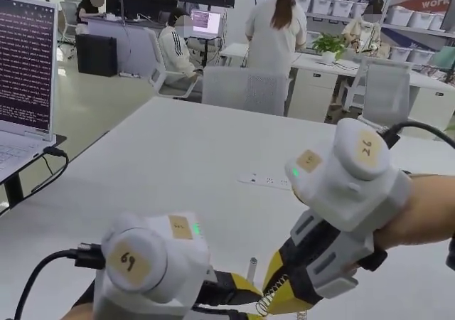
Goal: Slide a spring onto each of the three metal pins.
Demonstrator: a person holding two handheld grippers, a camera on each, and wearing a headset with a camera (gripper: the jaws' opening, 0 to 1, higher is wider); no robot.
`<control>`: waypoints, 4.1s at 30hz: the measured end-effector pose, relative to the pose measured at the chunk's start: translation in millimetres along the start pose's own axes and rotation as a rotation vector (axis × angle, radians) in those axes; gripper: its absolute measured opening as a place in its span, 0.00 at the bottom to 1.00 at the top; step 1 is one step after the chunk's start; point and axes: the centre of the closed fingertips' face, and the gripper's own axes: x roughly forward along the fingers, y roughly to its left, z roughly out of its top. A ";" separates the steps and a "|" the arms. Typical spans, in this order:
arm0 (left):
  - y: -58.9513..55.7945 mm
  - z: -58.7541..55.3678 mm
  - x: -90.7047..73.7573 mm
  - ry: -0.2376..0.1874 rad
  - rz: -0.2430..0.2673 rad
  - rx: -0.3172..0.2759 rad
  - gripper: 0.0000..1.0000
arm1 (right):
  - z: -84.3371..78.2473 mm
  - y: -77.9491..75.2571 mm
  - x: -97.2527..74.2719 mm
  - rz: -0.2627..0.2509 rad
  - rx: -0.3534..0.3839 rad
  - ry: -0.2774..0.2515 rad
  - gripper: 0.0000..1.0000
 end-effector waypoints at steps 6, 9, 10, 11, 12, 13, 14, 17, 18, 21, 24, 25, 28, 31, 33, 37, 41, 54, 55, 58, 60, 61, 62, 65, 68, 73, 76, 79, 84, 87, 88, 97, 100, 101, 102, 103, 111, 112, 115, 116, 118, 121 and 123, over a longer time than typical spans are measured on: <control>1.5 -1.7 0.2 0.010 0.012 -0.012 0.27 | -2.0 -0.4 -0.2 0.001 0.001 0.005 0.08; 3.9 -3.1 -0.2 0.016 0.024 -0.031 0.36 | -2.6 -1.1 -0.1 0.000 0.003 0.007 0.08; 5.2 -3.1 -0.5 0.014 0.030 -0.034 0.38 | -2.7 -1.2 -0.2 0.000 0.004 0.006 0.08; 6.2 -3.4 -0.6 0.016 0.035 -0.037 0.40 | -2.1 -1.1 -0.3 0.000 0.004 0.005 0.08; 7.2 -3.6 -0.8 0.016 0.040 -0.045 0.44 | -2.1 -1.2 -0.5 -0.001 0.004 0.004 0.08; 7.7 -3.5 -0.9 0.015 0.043 -0.050 0.46 | -2.2 -1.5 -0.5 -0.003 0.004 0.006 0.08; 8.6 -3.8 -1.1 0.015 0.046 -0.054 0.48 | -2.2 -1.6 -0.8 -0.003 0.004 0.005 0.08; 11.3 -4.5 -1.7 0.018 0.060 -0.070 0.59 | -2.4 -2.0 -1.0 -0.005 0.004 0.005 0.08; 11.9 -4.5 -2.4 0.018 0.061 -0.076 0.61 | -2.2 -2.0 -1.3 -0.005 0.005 0.004 0.08; 15.5 -5.2 -4.3 0.017 0.076 -0.074 0.67 | -2.1 -2.6 -1.6 -0.007 0.004 0.004 0.08; 19.7 -6.4 -6.1 0.018 0.092 -0.087 0.73 | -1.6 -3.1 -1.6 -0.007 0.004 0.003 0.08; 20.2 -6.5 -6.5 0.017 0.092 -0.087 0.74 | -1.5 -3.0 -1.5 -0.007 0.004 0.003 0.08; 21.2 -6.8 -8.3 0.013 0.095 -0.102 0.78 | -1.7 -2.9 -1.1 -0.005 0.004 0.005 0.08; 23.8 -7.1 -10.5 0.008 0.109 -0.112 0.82 | -1.6 -3.4 -0.9 -0.005 0.004 0.006 0.08; 25.3 -7.7 -12.0 0.007 0.113 -0.124 0.83 | -1.4 -3.9 -0.9 -0.006 0.004 0.006 0.08; 27.9 -10.5 -15.4 0.014 0.120 -0.134 0.85 | -1.8 -4.7 -0.4 -0.007 0.004 0.009 0.08; 33.0 -12.2 -22.1 0.008 0.135 -0.140 0.85 | -1.1 -4.6 0.5 -0.006 0.004 0.009 0.08; 54.0 -23.0 -52.1 -0.009 0.198 -0.150 0.83 | -0.4 -10.1 3.2 -0.008 0.003 0.020 0.08; 55.2 -23.2 -54.0 -0.013 0.205 -0.151 0.83 | -0.5 -10.8 3.8 -0.008 0.001 0.024 0.08; 56.9 -25.2 -57.1 -0.011 0.216 -0.148 0.83 | -0.4 -12.0 3.8 -0.007 0.001 0.029 0.08; 57.7 -26.4 -59.6 -0.011 0.219 -0.145 0.83 | -0.1 -14.1 2.9 -0.008 -0.002 0.033 0.08; 58.8 -26.9 -61.3 -0.012 0.225 -0.145 0.82 | -0.1 -15.9 1.9 -0.010 -0.003 0.038 0.08; 59.2 -27.2 -62.1 -0.012 0.227 -0.144 0.82 | 0.2 -17.0 1.2 -0.011 -0.004 0.039 0.08; 61.6 -29.3 -65.9 -0.012 0.237 -0.143 0.82 | 0.9 -20.3 -0.8 -0.014 -0.008 0.046 0.08; 63.2 -31.3 -68.7 -0.010 0.246 -0.140 0.81 | 0.5 -26.6 -3.5 -0.017 -0.015 0.061 0.08; 63.8 -34.7 -71.2 -0.008 0.253 -0.141 0.80 | -2.6 -36.6 -5.7 -0.027 -0.026 0.095 0.08; 64.3 -36.9 -71.5 -0.006 0.255 -0.142 0.80 | -7.5 -44.4 -6.2 -0.038 -0.033 0.129 0.08; 64.5 -37.6 -71.6 -0.006 0.257 -0.141 0.80 | -13.2 -53.2 -6.7 -0.043 -0.036 0.158 0.08; 65.5 -39.6 -72.6 -0.002 0.262 -0.136 0.80 | -18.8 -70.8 -8.6 -0.066 -0.028 0.194 0.08; 66.1 -40.2 -73.6 -0.002 0.265 -0.136 0.80 | -21.0 -81.5 -8.2 -0.086 -0.034 0.218 0.08; 66.2 -40.5 -73.9 -0.002 0.266 -0.137 0.80 | -21.9 -84.3 -7.6 -0.090 -0.039 0.226 0.08; 66.8 -45.4 -75.2 0.003 0.272 -0.144 0.79 | -26.6 -108.4 -0.5 -0.112 -0.019 0.245 0.08; 67.5 -47.2 -76.0 0.005 0.273 -0.145 0.79 | -27.9 -116.5 2.2 -0.122 -0.016 0.250 0.08; 67.5 -47.5 -76.1 0.005 0.272 -0.145 0.79 | -28.4 -118.4 2.8 -0.124 -0.015 0.253 0.08; 67.4 -48.0 -76.0 0.005 0.270 -0.148 0.79 | -28.6 -119.9 3.5 -0.124 -0.014 0.254 0.08; 67.6 -48.6 -76.1 0.006 0.272 -0.147 0.79 | -29.0 -123.0 4.8 -0.124 -0.011 0.252 0.08; 72.2 -51.7 -79.6 0.005 0.283 -0.150 0.79 | -41.6 -133.7 18.4 -0.115 0.015 0.284 0.08; 72.6 -51.9 -79.8 0.006 0.284 -0.150 0.79 | -42.3 -133.9 19.1 -0.114 0.017 0.286 0.08; 75.1 -55.1 -80.9 0.016 0.291 -0.144 0.79 | -47.4 -138.1 24.0 -0.114 0.026 0.298 0.08; 75.1 -55.7 -80.9 0.019 0.291 -0.144 0.79 | -48.3 -138.6 24.8 -0.113 0.026 0.300 0.08; 76.2 -56.9 -81.0 0.022 0.294 -0.142 0.79 | -49.6 -139.6 26.0 -0.110 0.032 0.301 0.08; 77.2 -58.8 -80.8 0.026 0.297 -0.142 0.79 | -51.2 -140.8 26.9 -0.109 0.034 0.303 0.08; 78.0 -59.8 -81.0 0.029 0.300 -0.139 0.79 | -51.8 -141.3 27.7 -0.108 0.034 0.306 0.08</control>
